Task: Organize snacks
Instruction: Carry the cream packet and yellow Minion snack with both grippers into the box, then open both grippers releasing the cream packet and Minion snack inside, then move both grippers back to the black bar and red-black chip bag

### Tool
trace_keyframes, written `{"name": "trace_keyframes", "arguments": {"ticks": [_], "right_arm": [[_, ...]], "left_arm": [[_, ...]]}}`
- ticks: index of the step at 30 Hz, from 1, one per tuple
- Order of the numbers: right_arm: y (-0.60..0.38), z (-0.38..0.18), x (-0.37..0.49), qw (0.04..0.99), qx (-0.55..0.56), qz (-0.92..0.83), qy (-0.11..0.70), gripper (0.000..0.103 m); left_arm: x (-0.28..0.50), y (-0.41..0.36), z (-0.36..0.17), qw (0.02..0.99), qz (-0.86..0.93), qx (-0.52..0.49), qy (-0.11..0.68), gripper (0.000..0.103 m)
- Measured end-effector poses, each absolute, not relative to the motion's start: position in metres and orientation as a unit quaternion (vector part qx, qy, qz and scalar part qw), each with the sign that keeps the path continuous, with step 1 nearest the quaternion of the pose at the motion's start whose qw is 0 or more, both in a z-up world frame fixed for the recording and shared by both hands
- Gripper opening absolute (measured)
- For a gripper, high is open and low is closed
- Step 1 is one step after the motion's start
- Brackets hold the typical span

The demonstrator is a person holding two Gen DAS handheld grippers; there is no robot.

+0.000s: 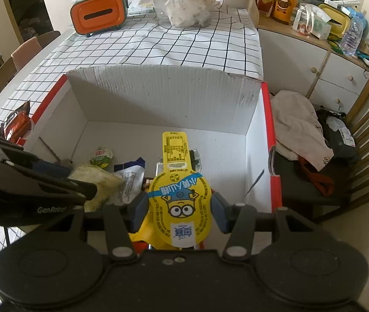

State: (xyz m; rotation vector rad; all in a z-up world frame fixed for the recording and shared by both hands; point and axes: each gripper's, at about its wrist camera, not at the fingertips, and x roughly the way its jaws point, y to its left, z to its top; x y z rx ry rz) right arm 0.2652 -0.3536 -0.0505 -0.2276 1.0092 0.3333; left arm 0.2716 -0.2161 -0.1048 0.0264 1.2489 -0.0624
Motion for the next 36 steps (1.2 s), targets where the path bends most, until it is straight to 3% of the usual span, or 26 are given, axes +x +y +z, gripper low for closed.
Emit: {"name": "trace_keyframes", "arguments": {"ticks": [21,25,29,36], "right_arm": [[-0.366,-0.009,0.23,0.871,-0.074,0.205,0.441,0.064],[-0.363,0.0,0.222,0.874,-0.073,0.216,0.43,0.071],[-0.358,0.009,0.215,0.876,-0.067,0.229,0.419,0.078],[-0.342,0.02,0.205,0.877,-0.064,0.255,0.403,0.084]], "left_arm": [[0.228,-0.207,-0.059,0.853,-0.038,-0.008,0.52,0.063],[0.218,-0.201,-0.049,0.861,-0.036,-0.008,0.507,0.064],[0.207,-0.191,-0.038,0.872,-0.027,-0.012,0.489,0.073],[0.184,-0.17,-0.024,0.888,-0.02,-0.009,0.46,0.078]]}}
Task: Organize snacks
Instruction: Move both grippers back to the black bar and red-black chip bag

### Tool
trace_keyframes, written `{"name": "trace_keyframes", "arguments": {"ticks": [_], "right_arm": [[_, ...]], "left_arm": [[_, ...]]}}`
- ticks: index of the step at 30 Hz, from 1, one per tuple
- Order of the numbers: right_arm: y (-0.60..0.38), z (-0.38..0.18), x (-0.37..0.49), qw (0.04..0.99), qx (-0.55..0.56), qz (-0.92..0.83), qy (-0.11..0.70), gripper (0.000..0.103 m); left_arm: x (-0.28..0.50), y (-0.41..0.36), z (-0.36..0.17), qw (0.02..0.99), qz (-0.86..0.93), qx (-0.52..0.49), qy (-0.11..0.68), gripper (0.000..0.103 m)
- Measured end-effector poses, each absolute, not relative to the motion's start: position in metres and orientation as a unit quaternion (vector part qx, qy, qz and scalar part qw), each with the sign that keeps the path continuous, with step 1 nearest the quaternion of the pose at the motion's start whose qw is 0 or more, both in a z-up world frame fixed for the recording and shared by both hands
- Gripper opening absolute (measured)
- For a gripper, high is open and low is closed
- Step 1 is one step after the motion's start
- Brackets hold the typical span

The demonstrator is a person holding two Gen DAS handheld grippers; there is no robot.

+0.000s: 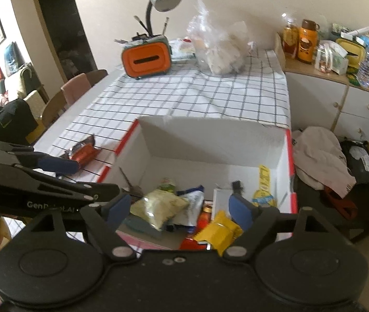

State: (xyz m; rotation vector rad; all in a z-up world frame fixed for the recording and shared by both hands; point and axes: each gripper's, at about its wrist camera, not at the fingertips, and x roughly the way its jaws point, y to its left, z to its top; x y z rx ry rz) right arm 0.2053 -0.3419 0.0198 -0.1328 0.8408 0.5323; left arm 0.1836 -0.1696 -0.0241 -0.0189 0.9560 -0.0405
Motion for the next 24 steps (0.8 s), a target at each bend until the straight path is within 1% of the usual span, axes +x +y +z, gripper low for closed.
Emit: {"name": "trace_keyframes", "arguments": {"ticks": [5,7,10,14,24], "right_arm": [[-0.324,0.022,0.199,0.874,-0.066,0.271,0.397,0.092],[-0.314,0.021,0.197,0.872,-0.065,0.277,0.398,0.092],[-0.301,0.02,0.196,0.87,-0.064,0.281,0.399,0.096],[-0.278,0.018,0.195,0.871,-0.061,0.279,0.399,0.102],[-0.206,0.003,0.203,0.866,-0.053,0.256,0.427,0.102]], "left_arm": [[0.167,-0.148,-0.02,0.898,-0.016,-0.001,0.44,0.081],[0.162,-0.137,-0.02,0.901,-0.012,-0.003,0.433,0.081],[0.155,-0.115,-0.019,0.905,-0.005,-0.012,0.425,0.084],[0.149,-0.082,-0.023,0.906,0.002,-0.021,0.424,0.085],[0.148,0.006,-0.048,0.896,0.069,-0.045,0.435,0.085]]}}
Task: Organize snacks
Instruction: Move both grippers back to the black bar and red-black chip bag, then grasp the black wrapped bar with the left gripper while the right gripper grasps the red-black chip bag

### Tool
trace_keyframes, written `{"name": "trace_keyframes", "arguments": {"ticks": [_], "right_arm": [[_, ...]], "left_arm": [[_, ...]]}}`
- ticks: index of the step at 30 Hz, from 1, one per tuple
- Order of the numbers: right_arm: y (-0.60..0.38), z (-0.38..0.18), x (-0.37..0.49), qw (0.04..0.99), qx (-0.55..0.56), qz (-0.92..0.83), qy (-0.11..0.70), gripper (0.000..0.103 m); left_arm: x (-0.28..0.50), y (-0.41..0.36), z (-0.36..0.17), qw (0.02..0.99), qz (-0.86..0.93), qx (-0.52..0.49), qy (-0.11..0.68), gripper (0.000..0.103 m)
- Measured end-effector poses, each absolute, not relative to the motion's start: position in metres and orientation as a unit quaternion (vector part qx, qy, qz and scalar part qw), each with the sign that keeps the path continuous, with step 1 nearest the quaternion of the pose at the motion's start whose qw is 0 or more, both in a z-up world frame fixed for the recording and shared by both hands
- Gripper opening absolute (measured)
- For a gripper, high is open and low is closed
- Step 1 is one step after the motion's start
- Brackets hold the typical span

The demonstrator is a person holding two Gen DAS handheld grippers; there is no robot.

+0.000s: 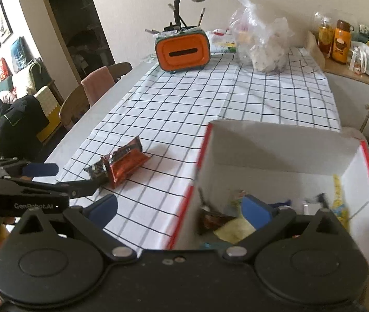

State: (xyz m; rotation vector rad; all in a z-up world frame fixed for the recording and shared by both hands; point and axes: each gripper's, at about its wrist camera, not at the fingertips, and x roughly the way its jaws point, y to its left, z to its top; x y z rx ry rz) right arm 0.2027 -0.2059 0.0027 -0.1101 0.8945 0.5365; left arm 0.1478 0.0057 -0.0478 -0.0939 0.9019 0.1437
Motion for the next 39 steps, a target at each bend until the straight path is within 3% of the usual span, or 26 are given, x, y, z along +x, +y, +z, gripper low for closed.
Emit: {"name": "trace_keyframes", "arguments": {"ticks": [15,28,39], "right_arm": [[-0.098,-0.033,0.244,0.863,-0.051,0.199,0.461,0.102],[-0.038,-0.076,0.292,0.848,-0.045,0.15,0.506,0.101],[-0.024,-0.122,0.335,0.812,0.05,0.073,0.576,0.093]], "left_arm": [[0.171,0.108,-0.106,0.858,0.147,-0.154,0.468,0.085],[0.198,0.125,-0.143,0.831,0.169,-0.202,0.489,0.085],[0.218,0.14,-0.159,0.802,0.174,-0.248,0.515,0.085]]}}
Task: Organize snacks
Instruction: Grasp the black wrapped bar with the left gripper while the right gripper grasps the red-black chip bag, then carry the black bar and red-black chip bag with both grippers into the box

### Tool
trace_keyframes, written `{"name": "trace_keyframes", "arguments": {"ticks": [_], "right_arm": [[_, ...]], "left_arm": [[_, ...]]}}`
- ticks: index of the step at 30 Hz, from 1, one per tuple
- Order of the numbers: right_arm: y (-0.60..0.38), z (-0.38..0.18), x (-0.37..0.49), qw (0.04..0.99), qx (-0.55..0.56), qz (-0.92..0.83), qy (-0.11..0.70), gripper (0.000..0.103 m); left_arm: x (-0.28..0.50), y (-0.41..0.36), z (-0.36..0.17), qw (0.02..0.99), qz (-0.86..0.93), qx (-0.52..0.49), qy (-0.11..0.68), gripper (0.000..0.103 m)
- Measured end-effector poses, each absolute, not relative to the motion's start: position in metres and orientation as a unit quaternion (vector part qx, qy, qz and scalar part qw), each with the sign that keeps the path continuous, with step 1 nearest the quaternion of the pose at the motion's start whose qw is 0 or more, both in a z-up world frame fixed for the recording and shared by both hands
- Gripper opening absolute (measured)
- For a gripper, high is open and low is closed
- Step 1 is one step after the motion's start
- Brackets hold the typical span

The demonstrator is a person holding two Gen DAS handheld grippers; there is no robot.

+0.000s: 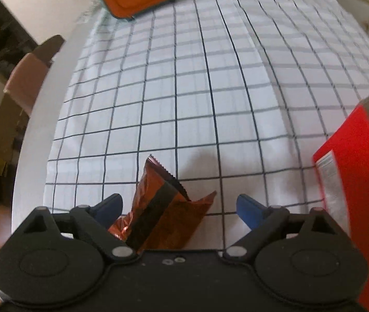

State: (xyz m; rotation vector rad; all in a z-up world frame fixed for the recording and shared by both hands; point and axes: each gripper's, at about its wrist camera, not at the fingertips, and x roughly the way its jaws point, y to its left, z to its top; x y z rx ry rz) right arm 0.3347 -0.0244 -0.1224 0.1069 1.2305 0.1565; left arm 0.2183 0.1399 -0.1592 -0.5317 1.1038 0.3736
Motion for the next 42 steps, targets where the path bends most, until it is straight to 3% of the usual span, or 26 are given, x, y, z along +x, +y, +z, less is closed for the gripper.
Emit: {"name": "trace_keyframes", "arguments": {"ticks": [11,16,18,21,29,42], "right_arm": [[-0.003,-0.144,0.33,0.798,0.022,0.059,0.6,0.074],[0.0,-0.145,0.329,0.804,0.013,0.068,0.591,0.064],[-0.001,-0.144,0.328,0.805,0.012,0.07,0.589,0.059],[-0.005,-0.143,0.326,0.807,0.013,0.078,0.585,0.051],[-0.015,-0.13,0.318,0.813,0.022,0.093,0.574,0.041],[-0.04,-0.095,0.28,0.824,0.018,0.131,0.552,0.04]], "left_arm": [[0.225,0.13,-0.166,0.803,0.172,-0.231,0.522,0.083],[0.224,0.13,-0.164,0.808,0.16,-0.228,0.52,0.065],[0.223,0.128,-0.164,0.808,0.153,-0.22,0.524,0.048],[0.223,0.126,-0.164,0.81,0.146,-0.214,0.527,0.038],[0.212,0.132,-0.165,0.817,0.125,-0.213,0.52,0.034],[0.19,0.13,-0.15,0.823,0.106,-0.219,0.513,0.034]]}}
